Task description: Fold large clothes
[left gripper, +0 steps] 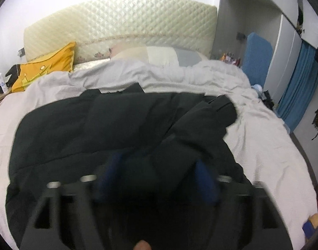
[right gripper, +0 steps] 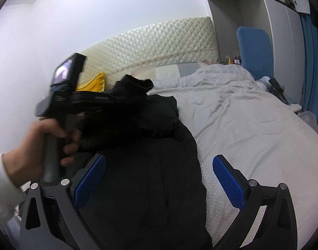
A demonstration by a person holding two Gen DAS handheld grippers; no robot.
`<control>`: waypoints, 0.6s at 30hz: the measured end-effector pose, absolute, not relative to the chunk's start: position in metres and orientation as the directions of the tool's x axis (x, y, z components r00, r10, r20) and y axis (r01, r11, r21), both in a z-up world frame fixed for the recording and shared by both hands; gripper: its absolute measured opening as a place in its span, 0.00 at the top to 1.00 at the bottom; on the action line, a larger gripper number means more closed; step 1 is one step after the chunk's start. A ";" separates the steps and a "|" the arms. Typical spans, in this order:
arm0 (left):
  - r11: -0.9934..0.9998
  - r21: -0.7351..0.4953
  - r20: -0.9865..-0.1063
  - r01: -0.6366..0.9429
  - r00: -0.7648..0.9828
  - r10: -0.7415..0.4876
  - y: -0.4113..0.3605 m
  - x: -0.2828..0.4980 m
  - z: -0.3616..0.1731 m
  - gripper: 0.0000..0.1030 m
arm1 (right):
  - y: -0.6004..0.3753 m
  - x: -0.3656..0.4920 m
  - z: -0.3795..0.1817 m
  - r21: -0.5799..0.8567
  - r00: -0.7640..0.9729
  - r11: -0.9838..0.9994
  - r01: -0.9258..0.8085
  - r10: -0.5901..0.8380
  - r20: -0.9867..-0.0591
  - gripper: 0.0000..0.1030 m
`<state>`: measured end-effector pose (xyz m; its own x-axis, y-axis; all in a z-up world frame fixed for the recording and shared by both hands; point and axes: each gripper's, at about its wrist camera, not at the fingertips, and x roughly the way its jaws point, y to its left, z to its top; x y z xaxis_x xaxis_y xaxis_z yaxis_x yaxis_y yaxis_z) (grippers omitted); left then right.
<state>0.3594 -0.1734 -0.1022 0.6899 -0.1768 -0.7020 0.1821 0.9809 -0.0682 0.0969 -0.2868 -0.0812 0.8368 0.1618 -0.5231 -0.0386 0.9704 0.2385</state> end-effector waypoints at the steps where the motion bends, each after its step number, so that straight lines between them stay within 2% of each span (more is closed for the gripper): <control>1: 0.980 -0.072 -0.696 0.185 0.695 -0.182 -0.168 0.354 -0.096 0.20 | -0.285 0.097 -0.080 0.236 0.839 0.971 -0.042 0.163 -0.520 0.00; 7: 0.981 -0.129 -0.646 0.147 0.738 -0.196 -0.099 0.320 -0.046 0.20 | -0.269 0.106 -0.062 0.212 0.846 0.974 -0.077 0.176 -0.504 0.00; 11: 0.988 -0.126 -0.606 0.088 0.782 -0.147 -0.047 0.308 -0.013 0.19 | -0.251 0.122 -0.028 0.167 0.876 0.977 -0.135 0.196 -0.441 0.00; 15: 0.992 -0.114 -0.590 0.046 0.801 -0.105 -0.006 0.312 0.003 0.19 | -0.233 0.149 0.001 0.149 0.896 0.972 -0.182 0.226 -0.382 0.00; 18: 0.995 -0.100 -0.589 0.015 0.805 -0.072 0.019 0.326 0.002 0.19 | -0.219 0.181 0.006 0.128 0.886 0.970 -0.208 0.242 -0.396 0.03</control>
<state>0.3261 0.0195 0.0017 0.8051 -0.0719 -0.5888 0.0153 0.9948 -0.1005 0.1815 -0.2193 0.0061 0.8859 0.2425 -0.3955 -0.2081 0.9696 0.1284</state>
